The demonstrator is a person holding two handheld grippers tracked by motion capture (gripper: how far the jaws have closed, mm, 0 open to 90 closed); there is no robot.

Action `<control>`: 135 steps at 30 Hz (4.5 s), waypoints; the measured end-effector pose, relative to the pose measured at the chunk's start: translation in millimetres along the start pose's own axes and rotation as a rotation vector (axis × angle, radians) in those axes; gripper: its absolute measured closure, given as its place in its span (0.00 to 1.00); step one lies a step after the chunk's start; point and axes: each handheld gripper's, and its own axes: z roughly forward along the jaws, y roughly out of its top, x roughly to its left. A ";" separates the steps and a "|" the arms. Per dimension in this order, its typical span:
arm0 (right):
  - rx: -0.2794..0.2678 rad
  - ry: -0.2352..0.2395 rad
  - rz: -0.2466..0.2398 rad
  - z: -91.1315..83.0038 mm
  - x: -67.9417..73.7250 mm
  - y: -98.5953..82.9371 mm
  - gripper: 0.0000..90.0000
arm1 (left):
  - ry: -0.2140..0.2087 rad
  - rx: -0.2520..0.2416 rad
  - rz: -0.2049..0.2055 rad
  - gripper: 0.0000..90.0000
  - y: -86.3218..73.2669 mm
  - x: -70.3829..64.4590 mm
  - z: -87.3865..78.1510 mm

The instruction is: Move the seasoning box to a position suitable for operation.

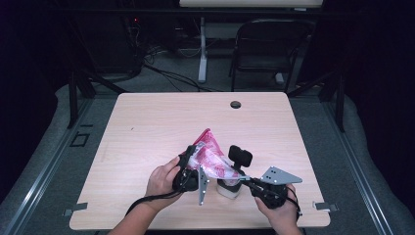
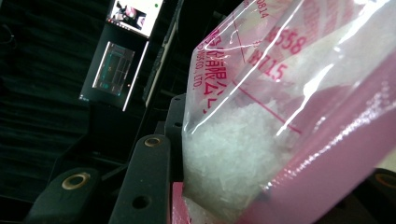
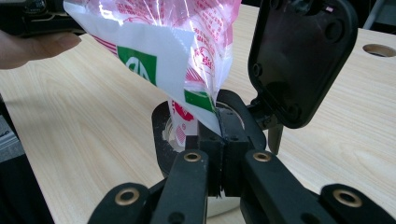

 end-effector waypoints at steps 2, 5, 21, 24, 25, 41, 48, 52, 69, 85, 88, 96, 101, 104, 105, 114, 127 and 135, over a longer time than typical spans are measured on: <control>-0.003 -0.001 0.002 -0.1 -0.1 0.5 0.99 | 0.000 -0.008 -0.010 0.77 -0.8 -1.2 0.6; -0.007 -0.002 0.005 0.2 -0.3 0.9 0.99 | -0.005 -0.005 -0.012 0.77 -1.4 -1.3 0.1; -0.017 -0.008 -0.001 -2.6 0.0 3.3 0.99 | -0.011 -0.007 -0.029 0.77 -2.1 -1.7 -1.3; -0.019 -0.007 -0.002 -3.0 -0.3 3.6 0.99 | -0.019 -0.005 -0.039 0.77 -2.2 -2.2 -1.4; -0.019 -0.007 -0.001 -3.3 -0.3 3.8 0.99 | -0.019 -0.008 -0.039 0.77 -2.3 -2.3 -1.3; -0.030 -0.011 -0.005 -4.5 0.8 6.1 0.99 | -0.050 0.000 -0.061 0.77 -3.9 -0.9 -2.5; -0.035 -0.011 -0.009 -4.7 1.8 8.1 0.99 | -0.078 0.007 -0.085 0.77 -6.5 -0.2 -3.1; -0.038 -0.012 -0.012 -3.6 2.1 9.6 0.99 | -0.090 0.013 -0.101 0.77 -8.6 -1.6 -2.9; -0.050 -0.013 -0.014 -3.0 2.5 12.2 0.99 | -0.135 0.029 -0.139 0.77 -13.5 -6.9 -1.6; -0.060 -0.007 -0.026 -2.6 4.4 14.3 0.99 | -0.184 0.051 -0.180 0.78 -19.2 -11.4 -1.0; -0.061 -0.006 -0.031 -2.6 5.3 15.0 0.99 | -0.194 0.054 -0.182 0.78 -20.7 -11.4 -0.4; -0.066 -0.010 -0.050 -3.3 8.3 17.0 0.99 | -0.231 0.062 -0.231 0.78 -24.9 -13.4 0.7; -0.074 -0.005 -0.051 -3.2 9.1 17.7 0.99 | -0.263 0.069 -0.263 0.78 -27.4 -14.0 1.5; -0.074 -0.002 -0.057 -4.0 9.8 18.6 0.99 | -0.285 0.074 -0.293 0.78 -29.0 -15.0 2.1; -0.080 -0.001 -0.052 -3.7 10.1 18.5 0.99 | -0.293 0.079 -0.298 0.78 -29.6 -14.9 2.2; -0.084 0.006 -0.051 -4.1 9.8 19.3 0.98 | -0.352 0.092 -0.354 0.79 -33.0 -17.9 4.2; -0.097 0.026 -0.043 -1.9 12.4 20.3 0.93 | -0.417 0.111 -0.415 0.79 -38.2 -21.0 8.0; -0.104 0.029 -0.046 -1.3 13.5 20.5 0.88 | -0.463 0.114 -0.480 0.79 -42.0 -22.0 11.1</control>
